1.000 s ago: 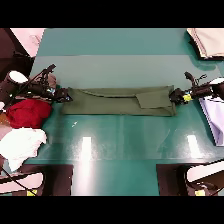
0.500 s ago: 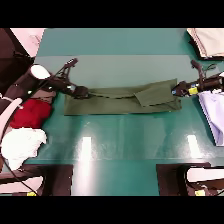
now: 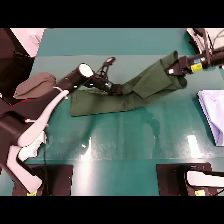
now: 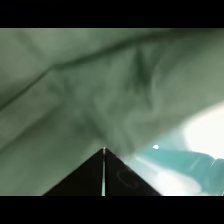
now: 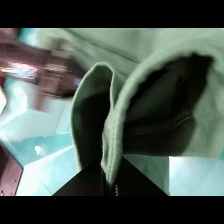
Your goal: Fold the shirts.
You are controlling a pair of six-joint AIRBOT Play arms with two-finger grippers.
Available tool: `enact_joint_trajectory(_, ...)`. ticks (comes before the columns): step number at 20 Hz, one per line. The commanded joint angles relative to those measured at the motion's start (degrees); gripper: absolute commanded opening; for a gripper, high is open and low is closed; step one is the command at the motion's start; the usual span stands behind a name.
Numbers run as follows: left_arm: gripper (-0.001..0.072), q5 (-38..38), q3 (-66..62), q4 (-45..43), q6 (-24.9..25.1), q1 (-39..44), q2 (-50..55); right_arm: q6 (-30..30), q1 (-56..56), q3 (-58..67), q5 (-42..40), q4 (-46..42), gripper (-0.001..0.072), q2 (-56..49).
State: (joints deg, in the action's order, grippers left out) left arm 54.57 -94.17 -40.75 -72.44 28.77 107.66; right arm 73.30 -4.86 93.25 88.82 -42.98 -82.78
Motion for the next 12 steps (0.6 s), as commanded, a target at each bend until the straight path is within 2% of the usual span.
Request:
enact_joint_trajectory(1, 0.0022, -2.32, -5.2, 2.82, -1.84, 1.38, 7.02, 4.39, -7.21, 8.37, 1.01, -0.07, 0.0013, -2.03)
enact_joint_trajectory(5, 0.0022, -1.49, -5.22, 2.54, -2.62, -0.15, 7.15, 6.27, -13.22, 17.09, 3.5, -0.22, 0.0013, -7.3)
enact_joint_trajectory(8, 0.0021, 4.72, -5.25, 1.03, -2.56, -2.56, 6.67, 6.86, -15.85, 21.97, 3.74, -0.2, 0.0012, -10.54)
enact_joint_trajectory(12, 0.0021, 14.91, -5.46, -9.4, -1.79, -5.11, 2.71, 6.84, -18.36, 23.21, 1.64, -0.09, 0.0013, -12.55)
